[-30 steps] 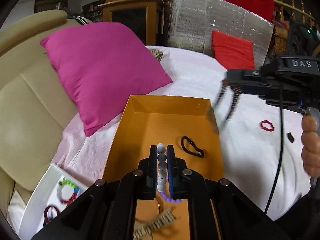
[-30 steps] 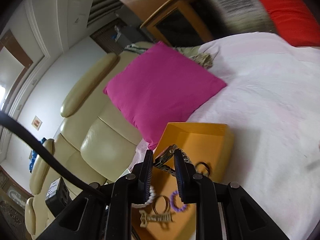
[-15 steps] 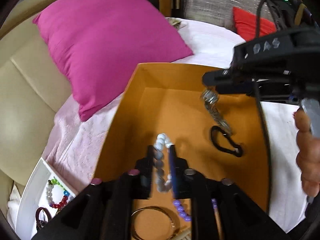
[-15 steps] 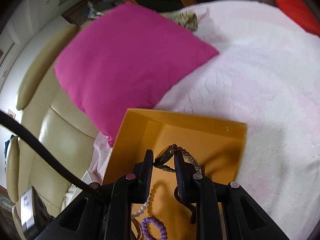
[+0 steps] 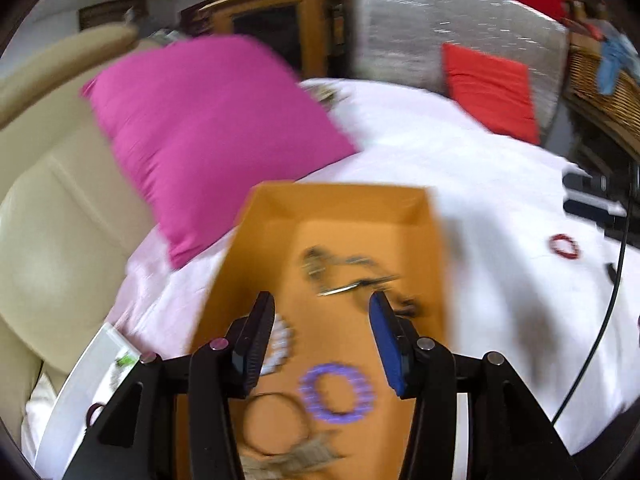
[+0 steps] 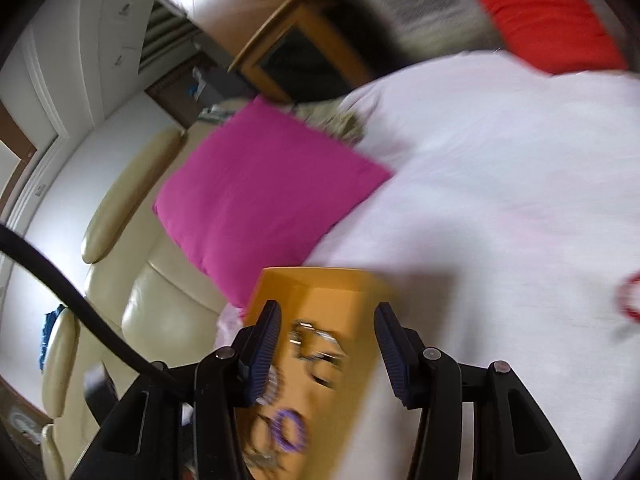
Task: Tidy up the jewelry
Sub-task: 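Move both tools back to the red bracelet and black hair tie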
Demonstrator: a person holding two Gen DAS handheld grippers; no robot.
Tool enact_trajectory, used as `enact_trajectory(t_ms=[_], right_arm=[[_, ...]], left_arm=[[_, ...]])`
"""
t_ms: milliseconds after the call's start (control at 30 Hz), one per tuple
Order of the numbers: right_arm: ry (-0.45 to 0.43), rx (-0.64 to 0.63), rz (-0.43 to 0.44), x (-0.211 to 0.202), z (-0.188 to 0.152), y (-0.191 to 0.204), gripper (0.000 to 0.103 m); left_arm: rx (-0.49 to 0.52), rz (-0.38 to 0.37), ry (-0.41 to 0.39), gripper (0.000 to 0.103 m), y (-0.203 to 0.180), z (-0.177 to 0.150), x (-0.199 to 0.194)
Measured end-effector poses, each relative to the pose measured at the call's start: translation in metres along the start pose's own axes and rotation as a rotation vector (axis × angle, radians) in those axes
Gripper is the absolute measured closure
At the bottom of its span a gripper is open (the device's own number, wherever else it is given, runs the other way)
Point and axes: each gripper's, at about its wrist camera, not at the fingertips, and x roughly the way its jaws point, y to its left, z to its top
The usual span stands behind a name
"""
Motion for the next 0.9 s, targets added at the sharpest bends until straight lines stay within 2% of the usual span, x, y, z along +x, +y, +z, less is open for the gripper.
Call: enact_trajectory(t_ms=[133, 200, 300, 433, 567, 700, 767, 833, 900], right_arm=[[-0.053, 0.063, -0.097, -0.072, -0.015, -0.060, 0.051], [-0.085, 0.104, -0.140, -0.107, -0.025, -0.091, 0.051], [-0.126, 0.201, -0.193, -0.153, -0.041, -0.143, 0.051], [-0.151, 0.305, -0.230, -0.189, -0.053, -0.196, 0.051], [-0.138, 0.345, -0.255, -0.204, -0.060, -0.232, 0.051], [-0.102, 0.358, -0.281, -0.199, -0.057, -0.252, 0.052], [-0.082, 0.329, -0.304, -0.191, -0.051, -0.257, 0.058], [-0.048, 0.315, -0.328, -0.181, -0.046, -0.264, 0.067], [-0.030, 0.297, -0.372, -0.173, -0.044, -0.269, 0.070]], left_arm=[[0.082, -0.101, -0.039, 0.043, -0.068, 0.015, -0.013], [0.120, -0.149, -0.041, 0.043, -0.103, 0.019, -0.013], [0.154, -0.215, -0.018, 0.043, -0.151, 0.023, -0.004], [0.151, -0.285, 0.019, 0.043, -0.200, 0.026, 0.017], [0.188, -0.303, 0.023, 0.043, -0.244, 0.030, 0.046], [0.189, -0.334, 0.026, 0.043, -0.270, 0.033, 0.073], [0.187, -0.346, 0.042, 0.043, -0.275, 0.032, 0.085], [0.185, -0.321, 0.071, 0.043, -0.278, 0.033, 0.098], [0.173, -0.318, 0.079, 0.043, -0.278, 0.037, 0.108]])
